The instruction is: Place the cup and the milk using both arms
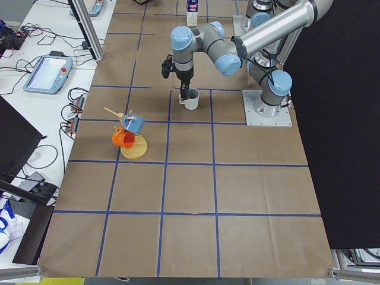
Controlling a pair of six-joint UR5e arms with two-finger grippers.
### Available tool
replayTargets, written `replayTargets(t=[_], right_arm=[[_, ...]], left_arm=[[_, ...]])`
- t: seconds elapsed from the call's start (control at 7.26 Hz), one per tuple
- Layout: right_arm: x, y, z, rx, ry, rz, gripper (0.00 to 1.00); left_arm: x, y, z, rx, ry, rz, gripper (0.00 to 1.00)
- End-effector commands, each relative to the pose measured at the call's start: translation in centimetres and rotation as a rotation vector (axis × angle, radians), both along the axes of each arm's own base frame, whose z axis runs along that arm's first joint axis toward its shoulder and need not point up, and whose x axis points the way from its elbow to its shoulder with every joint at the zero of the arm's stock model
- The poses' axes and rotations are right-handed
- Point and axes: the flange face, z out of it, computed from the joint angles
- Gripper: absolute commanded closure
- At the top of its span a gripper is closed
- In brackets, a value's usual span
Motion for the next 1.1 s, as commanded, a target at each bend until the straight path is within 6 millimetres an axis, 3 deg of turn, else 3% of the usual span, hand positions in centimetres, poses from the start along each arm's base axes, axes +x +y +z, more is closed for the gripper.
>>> replayTargets(t=[0.0, 0.28, 0.96], right_arm=[[0.0, 0.0, 0.0, 0.001, 0.000, -0.001, 0.00], [0.0, 0.0, 0.0, 0.001, 0.000, 0.001, 0.00], [-0.1, 0.0, 0.0, 0.001, 0.001, 0.002, 0.00]], left_arm=[[-1.6, -1.7, -4.0, 0.043, 0.015, -0.026, 0.00], [-2.1, -0.2, -7.3, 0.076, 0.024, -0.018, 0.00], [-2.6, 0.9, -11.5, 0.136, 0.045, 0.013, 0.01]])
